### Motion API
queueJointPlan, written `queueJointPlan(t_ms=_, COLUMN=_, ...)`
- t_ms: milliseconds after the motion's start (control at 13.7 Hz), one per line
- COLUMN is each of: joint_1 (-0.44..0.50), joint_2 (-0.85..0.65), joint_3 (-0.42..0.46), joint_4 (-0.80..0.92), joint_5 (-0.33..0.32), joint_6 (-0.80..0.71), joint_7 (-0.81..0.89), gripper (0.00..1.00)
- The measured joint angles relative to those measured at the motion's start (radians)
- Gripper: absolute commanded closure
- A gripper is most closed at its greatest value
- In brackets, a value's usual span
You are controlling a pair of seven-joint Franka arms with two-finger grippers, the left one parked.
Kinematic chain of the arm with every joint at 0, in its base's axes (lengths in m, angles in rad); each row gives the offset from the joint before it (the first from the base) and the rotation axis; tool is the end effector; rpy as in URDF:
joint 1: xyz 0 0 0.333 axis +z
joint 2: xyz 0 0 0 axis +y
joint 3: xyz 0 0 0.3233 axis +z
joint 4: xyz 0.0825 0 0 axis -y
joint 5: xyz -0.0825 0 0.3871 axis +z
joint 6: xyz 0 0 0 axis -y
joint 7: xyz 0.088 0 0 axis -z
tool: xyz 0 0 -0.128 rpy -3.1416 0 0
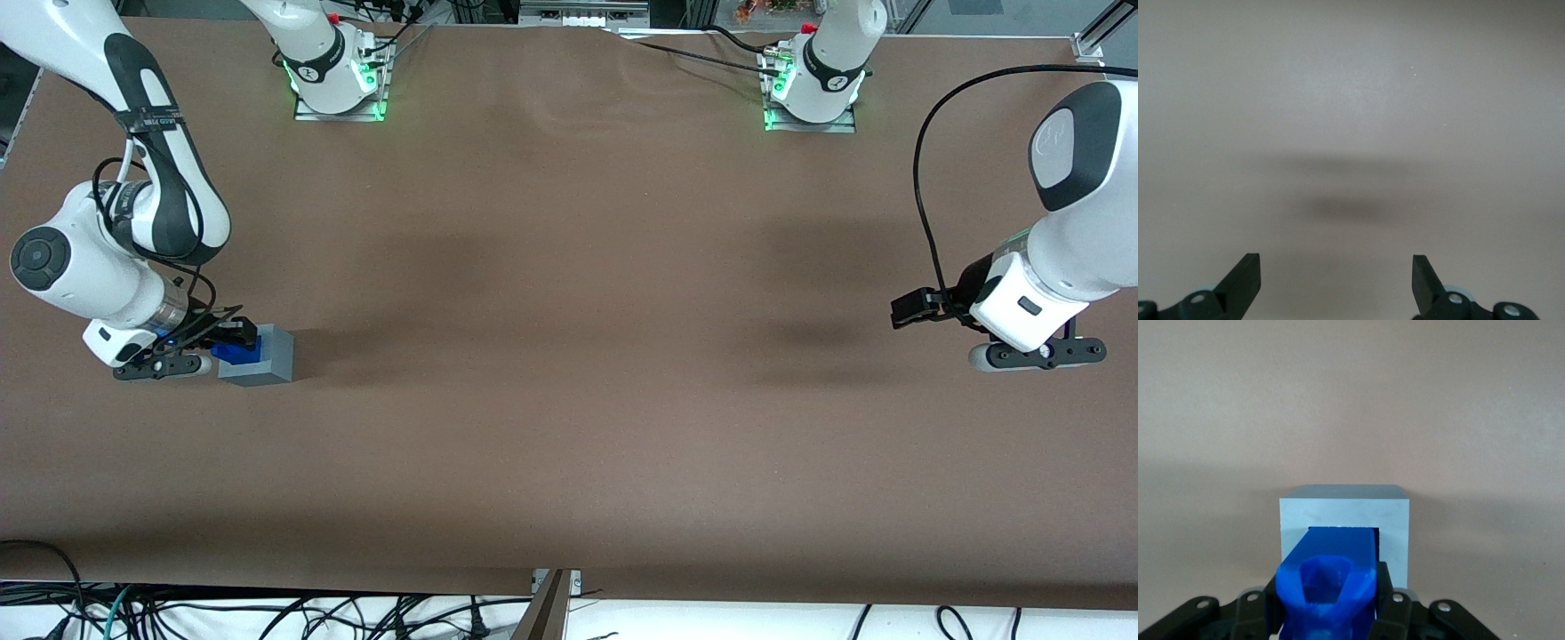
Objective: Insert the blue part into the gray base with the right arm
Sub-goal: 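Lower the blue block into the gray base's hole, then open the right gripper to release the blue block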
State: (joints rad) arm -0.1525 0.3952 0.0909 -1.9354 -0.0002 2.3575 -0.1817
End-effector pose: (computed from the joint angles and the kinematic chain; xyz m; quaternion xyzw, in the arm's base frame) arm 0.6283 -0.0409 0.2682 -0.9982 -0.0563 -0.0162 0.0155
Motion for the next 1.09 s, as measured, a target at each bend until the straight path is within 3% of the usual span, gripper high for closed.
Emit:
queueJointPlan(t_ms=656, joint_1=0.01, joint_2=-0.03, joint_3=0.02, joint_4=0.1, joint_5=0.0, joint_6=-0.123, joint_7=0.014, gripper=0.01)
queueJointPlan(t_ms=1094, joint_1=0.021, joint_2=-0.193, joint_3=0.131, joint_4=0.157, joint_5=-0.001, joint_6=-0.343, joint_7=0.138, gripper=0.01)
